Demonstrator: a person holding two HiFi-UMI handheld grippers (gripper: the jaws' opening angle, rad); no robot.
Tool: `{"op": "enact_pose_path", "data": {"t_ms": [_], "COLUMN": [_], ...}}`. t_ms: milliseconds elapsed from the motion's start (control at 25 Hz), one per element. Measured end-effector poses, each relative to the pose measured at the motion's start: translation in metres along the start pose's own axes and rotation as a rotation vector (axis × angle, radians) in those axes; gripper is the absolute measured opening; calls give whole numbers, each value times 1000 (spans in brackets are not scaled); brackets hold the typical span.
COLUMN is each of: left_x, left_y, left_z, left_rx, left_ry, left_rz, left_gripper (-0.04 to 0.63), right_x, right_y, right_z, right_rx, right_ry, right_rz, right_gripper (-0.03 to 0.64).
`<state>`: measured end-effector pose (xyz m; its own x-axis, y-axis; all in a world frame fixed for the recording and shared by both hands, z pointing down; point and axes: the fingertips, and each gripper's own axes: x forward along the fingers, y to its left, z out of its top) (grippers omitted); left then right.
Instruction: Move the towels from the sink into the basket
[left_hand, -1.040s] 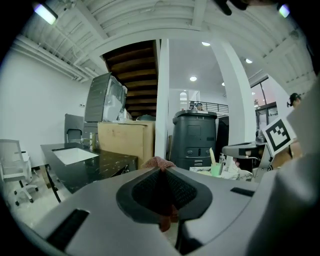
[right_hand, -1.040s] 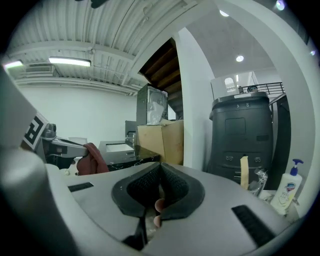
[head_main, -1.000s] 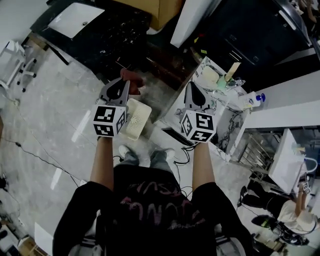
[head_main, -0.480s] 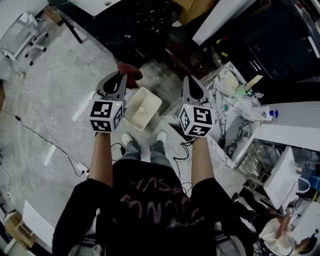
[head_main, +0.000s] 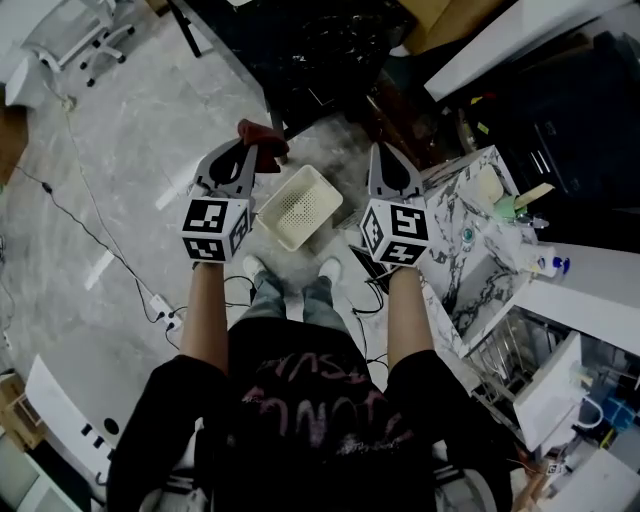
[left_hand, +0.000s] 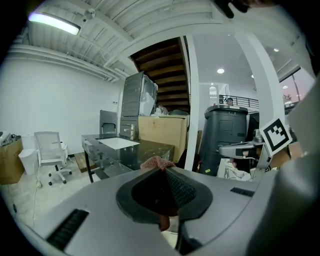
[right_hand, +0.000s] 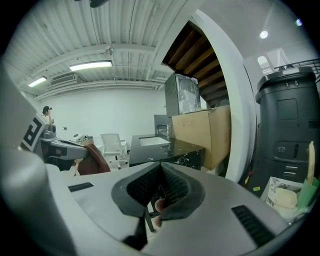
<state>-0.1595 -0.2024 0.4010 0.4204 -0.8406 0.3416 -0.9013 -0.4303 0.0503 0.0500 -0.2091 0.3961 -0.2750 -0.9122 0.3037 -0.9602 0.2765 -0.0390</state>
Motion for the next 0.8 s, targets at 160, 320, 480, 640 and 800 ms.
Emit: {"op": "enact_pose_path", "data": {"t_ms": [160,320,480,640,800], "left_x": [-1,4,8,16,24], "left_y": [11,20,29,36,43], "left_z": [-14,-33,-56,-84,-114], "left_rx": [-14,-14,-19,-51,-72], "left_ry": [19,48,87,112,147], "left_rz": [4,-3,-7,-5,0], "left_gripper": [38,38,38,38,38], "right_x": [10,22,35,47,57], "right_y": [14,19,25,33,41], "right_z": [-13,-31,-55,-85,-120], "right_rx": [2,19,32,46,61], "right_ry": [28,53,90,132,179], "right_rz": [15,10,9,17,28], "right_gripper": [15,15,15,15,15]}}
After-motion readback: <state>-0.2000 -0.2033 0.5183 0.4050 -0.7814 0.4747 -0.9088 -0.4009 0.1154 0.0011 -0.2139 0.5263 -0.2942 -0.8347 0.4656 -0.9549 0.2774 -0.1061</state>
